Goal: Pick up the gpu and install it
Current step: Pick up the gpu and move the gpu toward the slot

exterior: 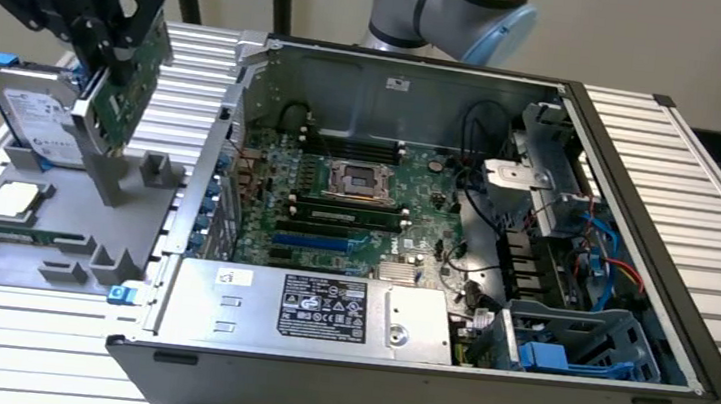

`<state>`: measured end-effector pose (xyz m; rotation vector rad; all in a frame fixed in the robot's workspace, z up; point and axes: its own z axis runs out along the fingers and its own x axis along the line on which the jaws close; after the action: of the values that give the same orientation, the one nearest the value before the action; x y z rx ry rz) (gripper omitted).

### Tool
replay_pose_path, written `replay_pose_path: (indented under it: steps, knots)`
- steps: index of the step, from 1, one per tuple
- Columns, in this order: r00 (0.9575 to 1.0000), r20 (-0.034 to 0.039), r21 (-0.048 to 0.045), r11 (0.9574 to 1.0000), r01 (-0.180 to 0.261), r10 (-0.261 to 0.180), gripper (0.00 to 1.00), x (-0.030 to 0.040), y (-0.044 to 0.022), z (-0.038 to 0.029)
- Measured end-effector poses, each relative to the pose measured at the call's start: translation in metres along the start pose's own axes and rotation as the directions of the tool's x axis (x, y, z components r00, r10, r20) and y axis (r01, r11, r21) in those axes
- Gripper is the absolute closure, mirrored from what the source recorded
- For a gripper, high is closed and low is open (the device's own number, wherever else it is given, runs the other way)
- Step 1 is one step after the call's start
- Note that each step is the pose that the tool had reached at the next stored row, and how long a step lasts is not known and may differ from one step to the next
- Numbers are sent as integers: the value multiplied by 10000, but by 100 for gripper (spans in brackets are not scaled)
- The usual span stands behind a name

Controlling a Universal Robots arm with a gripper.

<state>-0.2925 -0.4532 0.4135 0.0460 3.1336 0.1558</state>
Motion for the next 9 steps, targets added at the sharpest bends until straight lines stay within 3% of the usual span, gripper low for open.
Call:
replay_pose_path:
  steps: [9]
  knots:
    - [10000,-2,2,10000,0,0,100,-90,3,-2]
